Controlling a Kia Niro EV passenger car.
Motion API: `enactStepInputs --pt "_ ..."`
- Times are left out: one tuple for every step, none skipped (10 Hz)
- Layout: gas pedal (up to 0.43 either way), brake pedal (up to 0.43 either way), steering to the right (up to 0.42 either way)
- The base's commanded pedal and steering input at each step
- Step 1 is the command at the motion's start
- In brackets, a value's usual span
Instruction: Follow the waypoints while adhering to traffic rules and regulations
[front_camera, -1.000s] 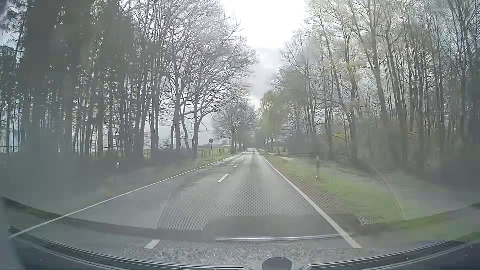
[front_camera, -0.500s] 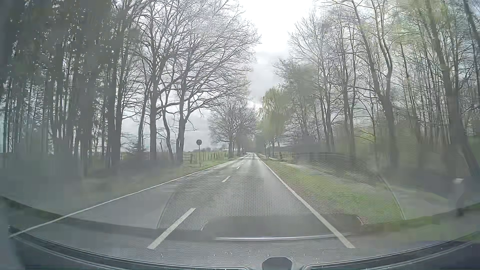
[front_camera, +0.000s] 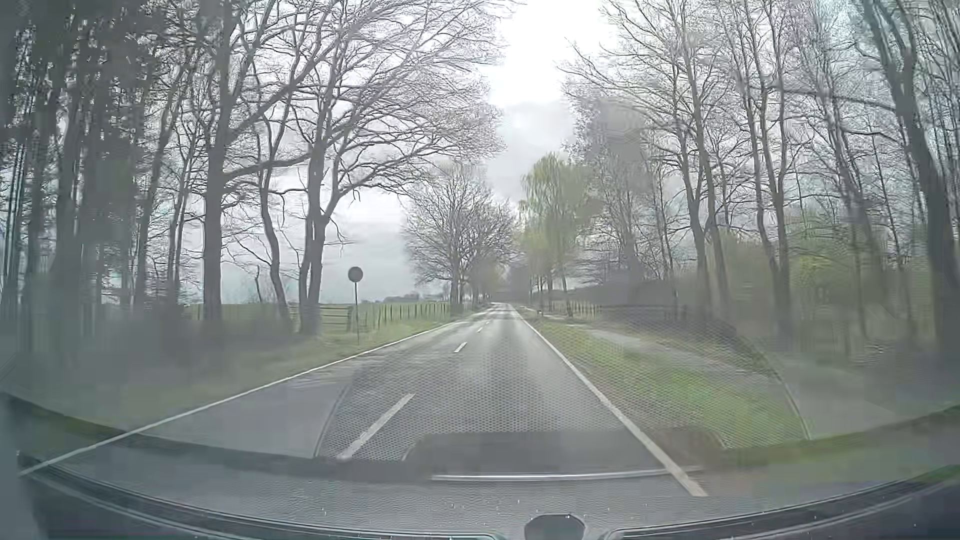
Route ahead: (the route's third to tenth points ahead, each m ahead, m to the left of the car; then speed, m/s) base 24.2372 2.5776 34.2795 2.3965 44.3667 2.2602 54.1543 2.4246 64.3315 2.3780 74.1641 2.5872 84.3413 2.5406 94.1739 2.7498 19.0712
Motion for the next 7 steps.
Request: enactStepInputs --pt "0.197 0.0 -0.002" --pt "0.197 0.0 -0.002" --pt "0.209 0.0 -0.002" --pt "0.22 0.0 -0.001" --pt "0.22 0.0 -0.002" --pt "0.22 0.0 -0.001" --pt "0.228 0.0 -0.002"
